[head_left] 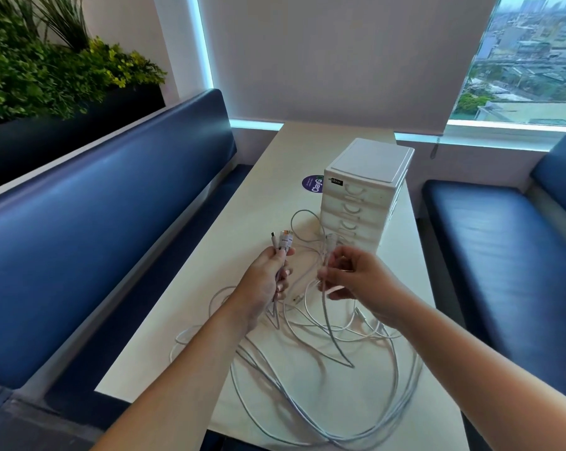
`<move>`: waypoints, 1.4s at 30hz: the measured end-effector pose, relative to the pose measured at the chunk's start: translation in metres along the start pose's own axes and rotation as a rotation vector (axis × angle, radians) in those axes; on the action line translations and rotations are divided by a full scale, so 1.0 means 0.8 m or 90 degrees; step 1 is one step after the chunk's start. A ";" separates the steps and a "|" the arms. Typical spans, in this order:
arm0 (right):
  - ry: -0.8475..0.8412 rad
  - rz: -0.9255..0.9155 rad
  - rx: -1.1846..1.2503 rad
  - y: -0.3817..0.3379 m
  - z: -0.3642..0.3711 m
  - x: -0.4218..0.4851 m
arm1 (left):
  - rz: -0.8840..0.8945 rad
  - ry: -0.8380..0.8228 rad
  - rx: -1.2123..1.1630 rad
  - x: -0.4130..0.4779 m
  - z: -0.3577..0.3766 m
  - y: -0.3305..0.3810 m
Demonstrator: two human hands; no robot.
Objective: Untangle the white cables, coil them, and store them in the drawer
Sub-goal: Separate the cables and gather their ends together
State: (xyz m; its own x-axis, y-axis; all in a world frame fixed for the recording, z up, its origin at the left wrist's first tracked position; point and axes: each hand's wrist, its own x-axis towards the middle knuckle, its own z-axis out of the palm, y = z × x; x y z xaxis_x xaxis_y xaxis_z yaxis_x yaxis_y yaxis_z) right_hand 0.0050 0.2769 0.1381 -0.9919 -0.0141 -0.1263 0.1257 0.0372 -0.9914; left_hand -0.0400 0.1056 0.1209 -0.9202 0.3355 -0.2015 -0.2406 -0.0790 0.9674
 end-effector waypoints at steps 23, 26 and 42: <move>0.096 -0.087 -0.160 0.007 0.038 0.020 | 0.054 0.023 0.098 -0.002 0.028 -0.005; 0.101 -0.109 -0.168 0.009 0.044 0.018 | 0.065 0.037 0.091 -0.001 0.030 -0.007; -0.060 -0.072 -0.279 0.022 0.040 0.007 | 0.106 0.109 0.013 0.003 0.022 0.022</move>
State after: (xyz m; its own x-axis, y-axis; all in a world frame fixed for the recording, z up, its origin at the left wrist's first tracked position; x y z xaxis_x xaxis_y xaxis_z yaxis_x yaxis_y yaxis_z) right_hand 0.0023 0.2452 0.1189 -0.9902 -0.1330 -0.0418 -0.0226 0.4492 -0.8932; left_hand -0.0412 0.1216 0.1400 -0.9861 0.1548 -0.0609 -0.0770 -0.1005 0.9920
